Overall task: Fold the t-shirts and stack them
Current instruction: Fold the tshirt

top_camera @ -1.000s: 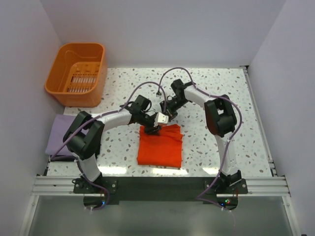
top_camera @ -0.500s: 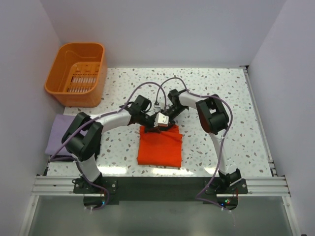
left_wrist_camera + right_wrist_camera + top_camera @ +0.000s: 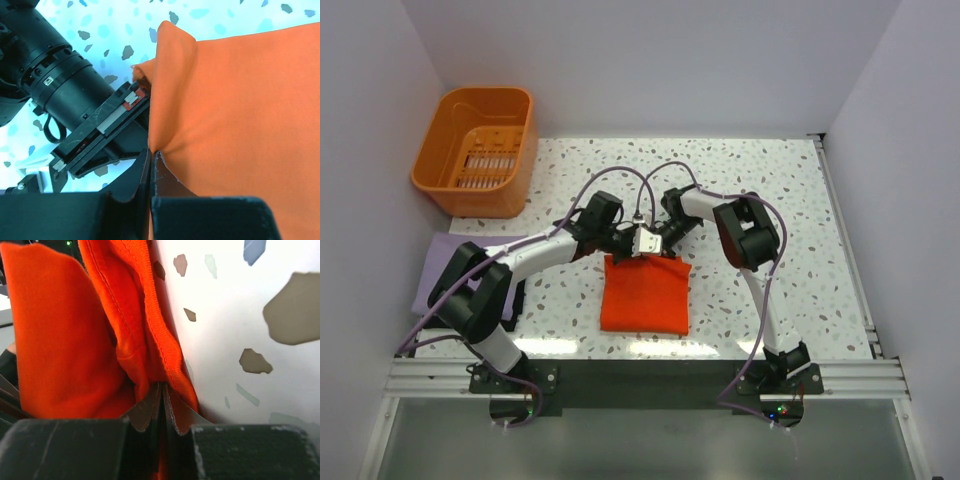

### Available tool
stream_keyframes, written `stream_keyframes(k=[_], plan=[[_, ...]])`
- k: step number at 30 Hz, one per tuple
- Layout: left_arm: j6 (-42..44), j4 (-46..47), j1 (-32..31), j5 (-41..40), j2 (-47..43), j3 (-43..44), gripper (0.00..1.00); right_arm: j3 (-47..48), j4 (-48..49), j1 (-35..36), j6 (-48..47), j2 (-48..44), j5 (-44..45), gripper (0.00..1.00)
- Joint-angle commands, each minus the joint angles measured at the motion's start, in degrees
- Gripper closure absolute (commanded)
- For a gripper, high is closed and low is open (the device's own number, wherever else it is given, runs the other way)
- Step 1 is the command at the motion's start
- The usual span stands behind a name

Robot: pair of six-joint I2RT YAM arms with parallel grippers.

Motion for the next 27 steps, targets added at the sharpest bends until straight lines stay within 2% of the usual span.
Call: stream_keyframes(k=[1,27], plan=[[1.2,5.9,0.3,-2.2,-2.0,-0.4,1.0,0.8,-0.6,0.3,-4.7,2.2,4.0,0.91],[3.4,27.1,1.5,-7.2,-6.6,-10.4,1.0,2.7,-3.5,0.3,-6.9,3.0,4.0,0.91]])
